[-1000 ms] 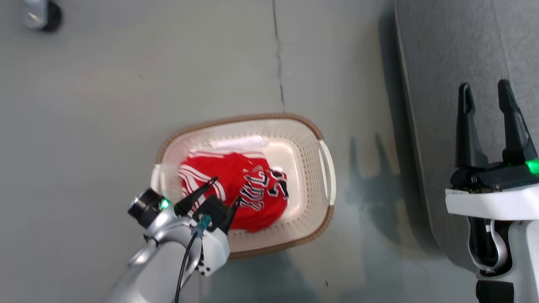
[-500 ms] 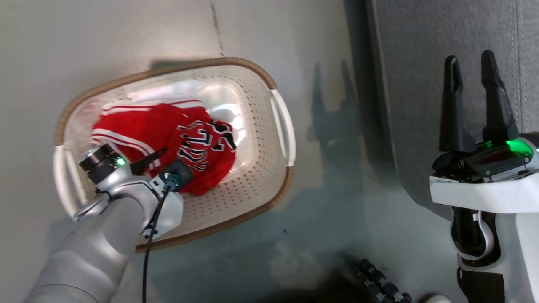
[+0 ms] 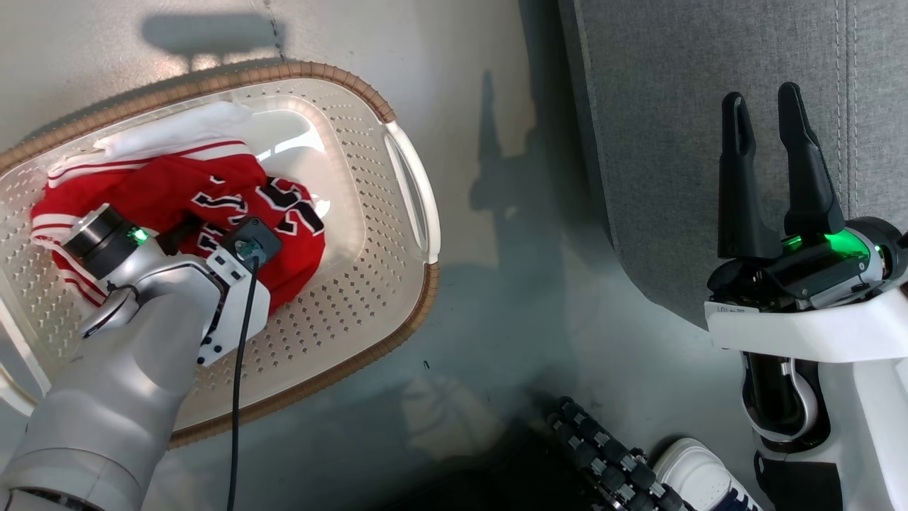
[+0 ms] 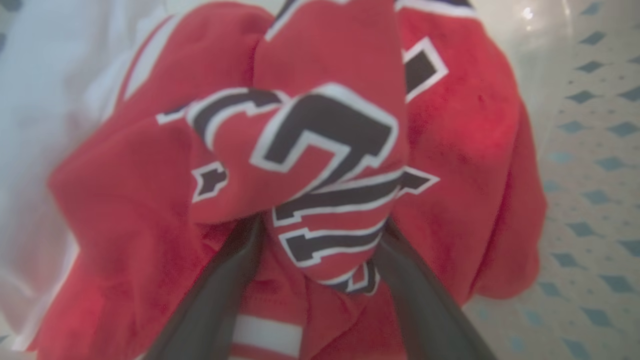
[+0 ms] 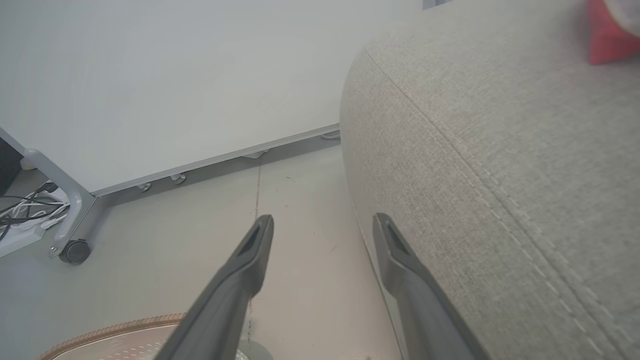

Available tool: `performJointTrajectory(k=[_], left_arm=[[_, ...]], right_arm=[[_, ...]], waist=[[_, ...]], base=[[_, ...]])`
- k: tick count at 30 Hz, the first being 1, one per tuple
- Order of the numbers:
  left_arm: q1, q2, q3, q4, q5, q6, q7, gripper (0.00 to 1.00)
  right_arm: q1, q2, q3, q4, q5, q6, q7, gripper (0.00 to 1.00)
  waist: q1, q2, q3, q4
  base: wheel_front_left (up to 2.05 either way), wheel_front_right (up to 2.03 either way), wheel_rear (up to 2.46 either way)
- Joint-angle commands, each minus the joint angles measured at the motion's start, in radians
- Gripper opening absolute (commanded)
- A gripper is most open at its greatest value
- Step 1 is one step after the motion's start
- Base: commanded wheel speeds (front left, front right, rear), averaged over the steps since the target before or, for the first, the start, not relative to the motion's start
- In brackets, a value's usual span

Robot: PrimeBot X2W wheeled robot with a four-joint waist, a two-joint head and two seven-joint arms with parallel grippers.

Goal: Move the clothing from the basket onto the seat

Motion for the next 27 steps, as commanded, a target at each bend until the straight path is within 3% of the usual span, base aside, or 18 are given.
performJointTrajectory(k=[1, 6, 10, 11, 12, 13, 14, 22, 27], left_arm=[[-0.022, 0.009, 0.005, 0.004, -0.005, 0.017, 0.029, 1.0], [-0.036, 0.023, 0.01, 0.008, -0.014, 0.066, 0.144, 1.0], [-0.034, 0.034, 0.02, 0.013, -0.032, 0.072, 0.207, 1.0], [-0.032, 0.035, 0.025, 0.014, -0.043, 0.06, 0.225, 0.9], [-0.03, 0.037, 0.026, 0.015, -0.048, 0.05, 0.238, 0.43], [-0.03, 0.037, 0.026, 0.015, -0.048, 0.05, 0.238, 0.43], [-0.028, 0.037, 0.026, 0.015, -0.052, 0.043, 0.242, 0.0], [-0.022, 0.049, 0.013, 0.01, -0.069, 0.019, 0.191, 0.0], [-0.004, 0.018, 0.003, 0.004, -0.082, -0.005, 0.147, 0.0]], right_arm=[[-0.001, -0.001, 0.001, -0.005, 0.005, 0.001, -0.005, 1.0], [0.006, -0.001, 0.004, -0.016, 0.004, 0.001, -0.005, 1.0], [0.006, -0.001, 0.006, -0.017, 0.001, 0.001, -0.005, 1.0], [0.005, -0.001, 0.006, -0.017, 0.001, 0.001, -0.005, 1.0], [0.004, -0.001, 0.007, -0.016, 0.001, 0.001, -0.005, 1.0], [0.004, -0.001, 0.007, -0.016, 0.001, 0.001, -0.005, 1.0], [0.003, -0.001, 0.008, -0.015, 0.002, 0.001, -0.005, 1.0], [-0.025, -0.001, 0.013, 0.008, 0.016, 0.001, -0.005, 1.0], [-0.026, -0.001, 0.003, 0.026, 0.008, 0.001, -0.005, 1.0]], waist=[[0.0, 0.0, 0.004, -0.001], [0.0, 0.0, 0.011, 0.002], [0.0, 0.0, 0.014, 0.004], [0.0, 0.0, 0.014, 0.005], [0.0, 0.0, 0.015, 0.005], [0.0, 0.0, 0.015, 0.005], [0.0, 0.0, 0.015, 0.005], [0.0, 0.0, 0.001, -0.004], [0.0, 0.0, -0.056, 0.005]], base=[[0.0, 0.0, 0.0], [0.0, 0.0, 0.0], [0.0, 0.0, 0.0], [0.0, 0.0, 0.0], [0.0, 0.0, 0.0], [0.0, 0.0, 0.0], [0.0, 0.0, 0.0], [0.0, 0.0, 0.0], [0.0, 0.0, 0.0]])
